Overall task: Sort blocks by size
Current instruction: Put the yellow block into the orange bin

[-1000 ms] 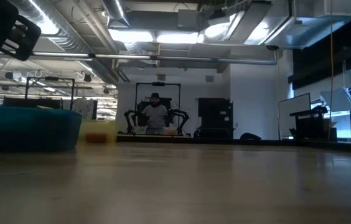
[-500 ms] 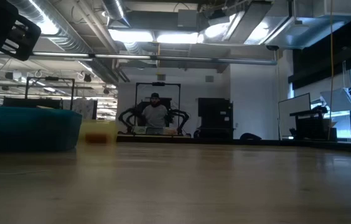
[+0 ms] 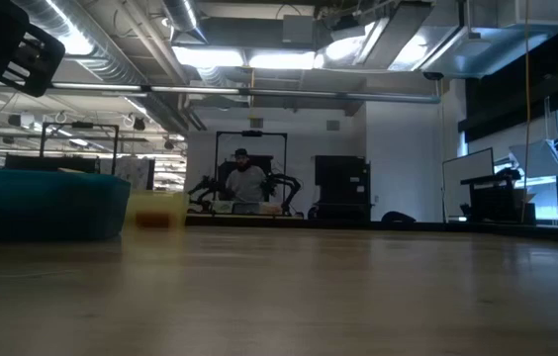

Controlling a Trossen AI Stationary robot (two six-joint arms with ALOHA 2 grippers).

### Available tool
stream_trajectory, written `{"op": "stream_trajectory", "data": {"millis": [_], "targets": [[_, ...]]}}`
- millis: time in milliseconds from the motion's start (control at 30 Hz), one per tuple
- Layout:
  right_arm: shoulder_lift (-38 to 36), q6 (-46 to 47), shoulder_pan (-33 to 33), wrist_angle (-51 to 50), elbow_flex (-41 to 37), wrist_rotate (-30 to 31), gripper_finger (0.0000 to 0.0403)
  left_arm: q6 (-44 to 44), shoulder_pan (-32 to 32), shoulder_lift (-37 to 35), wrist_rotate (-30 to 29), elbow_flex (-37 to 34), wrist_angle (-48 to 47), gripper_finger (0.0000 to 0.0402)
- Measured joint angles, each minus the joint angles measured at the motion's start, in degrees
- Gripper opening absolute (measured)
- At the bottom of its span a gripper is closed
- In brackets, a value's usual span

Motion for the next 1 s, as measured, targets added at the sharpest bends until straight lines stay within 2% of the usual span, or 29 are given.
{"op": "stream_trajectory", "data": {"millis": [267, 533, 700, 833, 1000], "targets": [[2.31, 1.69, 1.56, 0.16, -1.33, -0.02, 0.0254, 0.2, 0.0, 0.0, 0.02, 0.0, 0.02, 0.0168], [1.97, 1.54, 1.29, 10.43, -10.36, -0.56, 0.0254, 0.07, 0.0, 0.0, 0.01, 0.0, 0.02, 0.0168], [2.0, 1.93, 1.31, 13.12, -11.47, -0.94, 0.0252, 0.32, 0.0, -0.02, -0.01, 0.02, 0.03, 0.0168], [1.58, 1.28, 1.31, 14.11, -11.5, -0.67, 0.0226, 0.51, 0.0, 0.0, -0.36, 0.02, 0.02, 0.0168], [1.64, 1.08, 1.31, 15.18, -11.5, -0.41, 0.0163, 0.55, 0.0, 0.0, -0.38, 0.02, 0.02, 0.0168]]}}
